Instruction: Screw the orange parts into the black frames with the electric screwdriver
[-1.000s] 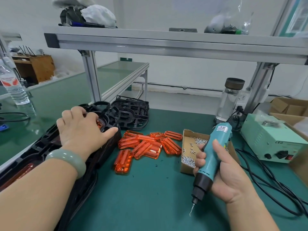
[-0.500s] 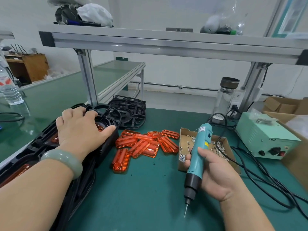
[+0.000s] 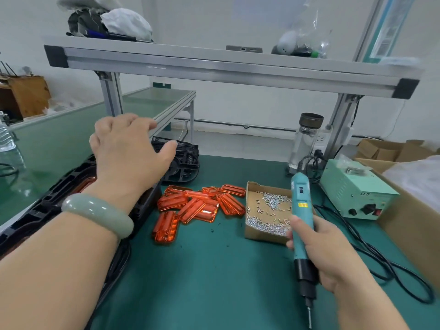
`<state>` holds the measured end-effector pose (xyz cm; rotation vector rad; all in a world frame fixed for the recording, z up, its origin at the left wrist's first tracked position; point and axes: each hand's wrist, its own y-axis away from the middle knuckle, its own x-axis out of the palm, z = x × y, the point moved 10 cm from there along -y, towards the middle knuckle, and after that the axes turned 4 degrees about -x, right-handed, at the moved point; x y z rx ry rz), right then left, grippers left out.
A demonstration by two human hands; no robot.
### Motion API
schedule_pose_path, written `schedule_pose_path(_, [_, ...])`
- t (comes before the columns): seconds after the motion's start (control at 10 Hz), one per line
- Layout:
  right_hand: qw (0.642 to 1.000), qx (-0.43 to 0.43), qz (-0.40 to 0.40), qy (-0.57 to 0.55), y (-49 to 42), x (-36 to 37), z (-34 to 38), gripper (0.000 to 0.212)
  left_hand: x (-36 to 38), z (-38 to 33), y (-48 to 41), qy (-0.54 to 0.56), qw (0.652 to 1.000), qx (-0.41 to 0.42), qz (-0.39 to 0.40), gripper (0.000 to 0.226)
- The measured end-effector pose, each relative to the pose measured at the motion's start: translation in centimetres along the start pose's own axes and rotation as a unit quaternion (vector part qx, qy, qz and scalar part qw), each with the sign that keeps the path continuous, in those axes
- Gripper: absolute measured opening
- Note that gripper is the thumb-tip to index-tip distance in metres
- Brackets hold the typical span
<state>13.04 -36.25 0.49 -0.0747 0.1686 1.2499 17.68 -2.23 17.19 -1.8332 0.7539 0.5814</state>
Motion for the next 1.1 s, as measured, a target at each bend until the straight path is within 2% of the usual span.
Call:
schedule_pose_path(0.2, [0.970,-0.013,-0.082,0.229,3.0,-5.9,-0.4,0.009,-2.7,-4.3,3.2,0.144,0.989,0.021,-0.014,0.043])
schedule_pose_path(0.5, [0.875,0.107,-0.071,0.466,4.7,-9.4,-2.7,0.022,-0.3,-3.8,9.2,0.221,0.974,-0.002,0.059,0.040])
schedule_pose_path(0.6, [0.861,0.134,-0.061,0.487,5.1,-9.5,-3.2,0.029,0.4,-3.0,10.3,0.205,0.976,0.000,0.074,0.039])
schedule_pose_path(0.8, [0.848,0.118,-0.038,0.516,5.1,-8.5,-3.3,0.038,1.0,-2.0,11.8,0.227,0.969,-0.019,0.097,0.031])
schedule_pose_path(1.0, [0.858,0.113,-0.030,0.500,5.1,-8.4,-4.0,0.043,1.0,-1.5,12.0,0.261,0.961,-0.025,0.091,0.032])
schedule_pose_path(1.1, [0.872,0.086,-0.063,0.477,4.6,-9.0,-3.5,0.046,0.2,-0.9,11.4,0.339,0.936,-0.067,0.069,0.029])
